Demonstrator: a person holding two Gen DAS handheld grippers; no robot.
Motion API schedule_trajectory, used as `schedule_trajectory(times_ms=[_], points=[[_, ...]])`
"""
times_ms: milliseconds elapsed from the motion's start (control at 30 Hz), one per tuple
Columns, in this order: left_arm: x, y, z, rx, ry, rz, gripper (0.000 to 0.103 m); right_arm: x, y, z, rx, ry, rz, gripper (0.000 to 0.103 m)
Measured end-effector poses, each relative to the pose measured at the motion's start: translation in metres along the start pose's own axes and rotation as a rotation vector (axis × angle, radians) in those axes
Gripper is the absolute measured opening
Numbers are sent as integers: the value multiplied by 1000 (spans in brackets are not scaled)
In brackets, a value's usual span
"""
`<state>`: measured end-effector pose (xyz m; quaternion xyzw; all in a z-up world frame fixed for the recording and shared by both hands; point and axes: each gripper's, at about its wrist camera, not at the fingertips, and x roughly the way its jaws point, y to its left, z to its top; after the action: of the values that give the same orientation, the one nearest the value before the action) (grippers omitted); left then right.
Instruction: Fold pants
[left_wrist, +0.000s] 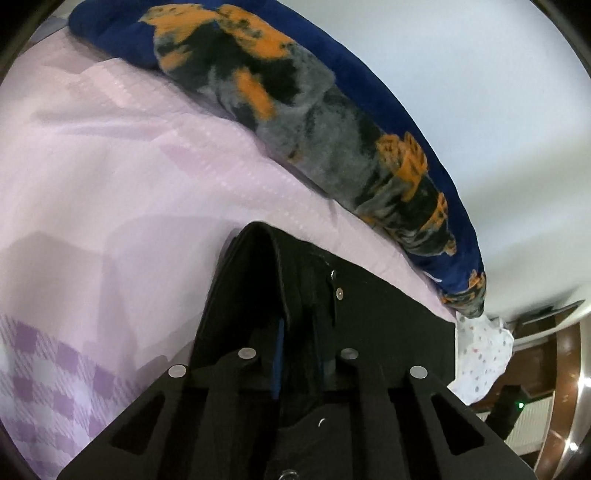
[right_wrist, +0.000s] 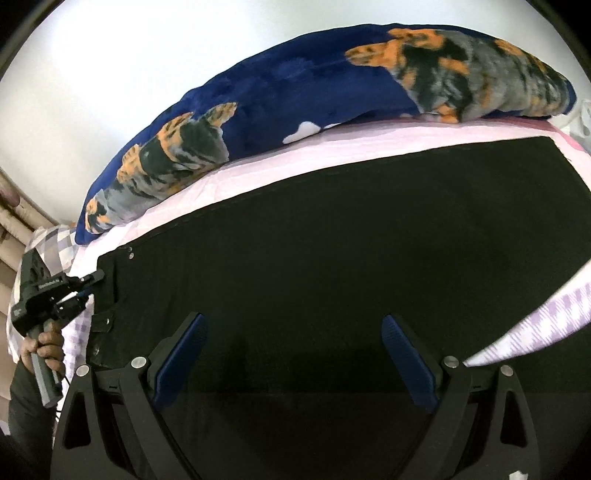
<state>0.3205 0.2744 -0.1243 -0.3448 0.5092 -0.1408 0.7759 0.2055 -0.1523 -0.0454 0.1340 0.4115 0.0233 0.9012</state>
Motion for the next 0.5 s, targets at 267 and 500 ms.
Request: schedule_trajectory(times_ms=[267, 500], points=[[23, 3, 21, 0, 3, 24, 13, 21, 4, 19, -72, 18, 22, 95], [30, 6, 28, -67, -33, -9, 13, 32, -4, 43, -160, 32, 62, 95]])
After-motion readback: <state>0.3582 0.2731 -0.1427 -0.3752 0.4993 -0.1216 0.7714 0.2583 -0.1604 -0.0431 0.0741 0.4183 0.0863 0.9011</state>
